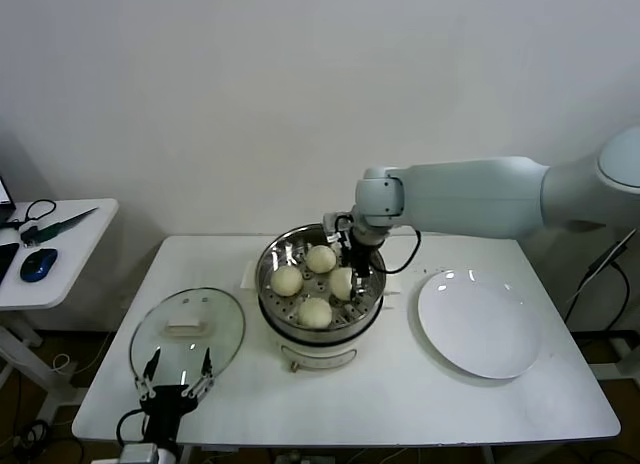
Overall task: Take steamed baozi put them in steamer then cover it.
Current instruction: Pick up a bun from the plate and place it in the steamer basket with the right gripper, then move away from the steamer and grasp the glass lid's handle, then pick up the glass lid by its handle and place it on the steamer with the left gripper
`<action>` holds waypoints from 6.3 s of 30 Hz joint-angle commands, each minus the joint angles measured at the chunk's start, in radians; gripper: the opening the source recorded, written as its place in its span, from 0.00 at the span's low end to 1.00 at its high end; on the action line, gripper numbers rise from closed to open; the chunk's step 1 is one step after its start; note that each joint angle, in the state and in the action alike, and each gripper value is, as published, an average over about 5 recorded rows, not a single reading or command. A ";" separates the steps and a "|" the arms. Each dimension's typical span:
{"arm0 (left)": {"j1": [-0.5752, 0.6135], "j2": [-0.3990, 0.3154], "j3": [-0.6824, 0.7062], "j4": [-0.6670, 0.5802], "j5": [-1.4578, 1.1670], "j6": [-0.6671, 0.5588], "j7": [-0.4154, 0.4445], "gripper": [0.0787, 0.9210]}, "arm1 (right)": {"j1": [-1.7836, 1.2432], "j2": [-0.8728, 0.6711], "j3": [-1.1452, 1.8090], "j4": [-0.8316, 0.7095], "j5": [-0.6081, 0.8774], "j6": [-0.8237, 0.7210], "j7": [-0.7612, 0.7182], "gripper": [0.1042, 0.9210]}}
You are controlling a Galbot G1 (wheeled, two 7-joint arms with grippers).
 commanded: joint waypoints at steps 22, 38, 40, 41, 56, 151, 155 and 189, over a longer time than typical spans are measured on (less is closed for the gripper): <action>0.001 0.001 0.001 -0.013 -0.003 0.004 0.000 0.88 | 0.104 -0.315 0.194 0.069 0.167 0.083 0.089 0.88; -0.031 0.058 0.002 -0.002 -0.006 0.005 0.030 0.88 | -1.647 -0.872 2.053 0.395 -0.078 0.227 0.700 0.88; -0.041 0.073 0.001 0.007 0.014 0.003 0.033 0.88 | -1.932 -0.800 2.298 0.415 -0.152 0.297 0.681 0.88; -0.045 0.080 0.000 0.011 0.026 0.003 0.035 0.88 | -2.034 -0.748 2.384 0.419 -0.185 0.346 0.668 0.88; -0.070 0.145 -0.004 0.097 0.192 -0.081 0.037 0.88 | -2.419 -0.222 2.628 0.261 -0.308 0.870 0.527 0.88; -0.533 0.254 0.068 0.755 1.227 -0.032 -0.304 0.06 | -2.493 0.066 2.495 0.343 -0.403 0.946 0.521 0.88; -0.501 0.283 0.056 0.624 1.141 -0.006 -0.247 0.06 | -2.495 0.068 2.492 0.344 -0.414 0.946 0.527 0.88; -0.603 0.266 0.543 -0.035 1.313 0.565 0.309 0.06 | -2.473 0.044 2.458 0.299 -0.410 0.995 0.545 0.88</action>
